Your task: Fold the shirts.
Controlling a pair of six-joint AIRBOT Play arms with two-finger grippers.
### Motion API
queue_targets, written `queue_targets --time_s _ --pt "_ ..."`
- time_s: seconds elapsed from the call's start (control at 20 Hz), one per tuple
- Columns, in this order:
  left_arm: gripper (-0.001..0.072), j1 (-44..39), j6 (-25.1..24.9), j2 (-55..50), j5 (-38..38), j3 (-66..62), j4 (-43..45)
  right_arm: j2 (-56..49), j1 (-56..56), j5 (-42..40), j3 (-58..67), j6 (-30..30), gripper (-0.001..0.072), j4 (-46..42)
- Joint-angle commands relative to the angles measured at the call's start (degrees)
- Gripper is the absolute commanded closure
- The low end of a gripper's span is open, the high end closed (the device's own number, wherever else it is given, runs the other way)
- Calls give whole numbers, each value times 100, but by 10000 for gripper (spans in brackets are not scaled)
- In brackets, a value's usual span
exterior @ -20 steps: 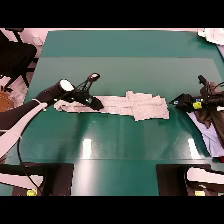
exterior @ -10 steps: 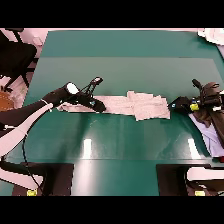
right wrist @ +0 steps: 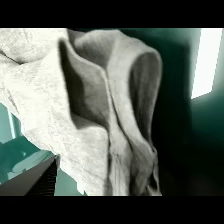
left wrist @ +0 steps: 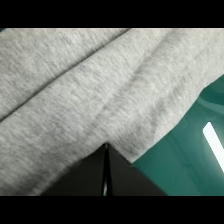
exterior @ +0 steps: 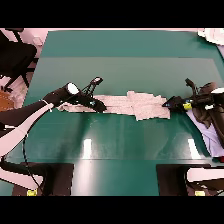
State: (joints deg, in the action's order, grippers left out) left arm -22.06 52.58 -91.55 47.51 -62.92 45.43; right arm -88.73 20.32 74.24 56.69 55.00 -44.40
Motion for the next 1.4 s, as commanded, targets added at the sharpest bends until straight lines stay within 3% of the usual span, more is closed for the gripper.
queue_targets --time_s 0.0,0.25,0.35,0.4,0.45,0.5,0.55,0.95,1.15,1.35 --pt "681 2 -4 -4 7 -2 7 -15 -361 -210 -4 -20 -4 -63" --pt "682 2 -7 -4 85 -4 24 -15 -577 -562 -4 -7 8 85" --pt "682 2 -7 -4 103 -4 50 -15 -619 -553 0 2 143 256" --pt "681 2 -7 -4 103 -4 50 -13 -625 -551 0 4 244 308" --pt "682 2 -4 -4 101 -4 50 -9 -632 -520 0 2 404 363" --pt "681 2 -7 -4 103 -4 50 -9 -629 -472 0 2 625 466" --pt "681 2 -7 -4 101 -4 50 -2 -629 -420 0 0 698 568" --pt "681 2 -7 -4 127 -4 57 1043 -675 -129 177 -96 700 1720" --pt "682 2 -9 -4 153 -4 57 1202 -1224 74 1097 -57 700 2144" --pt "681 2 -11 -4 153 -4 57 1115 -2181 -341 2050 195 700 2232"
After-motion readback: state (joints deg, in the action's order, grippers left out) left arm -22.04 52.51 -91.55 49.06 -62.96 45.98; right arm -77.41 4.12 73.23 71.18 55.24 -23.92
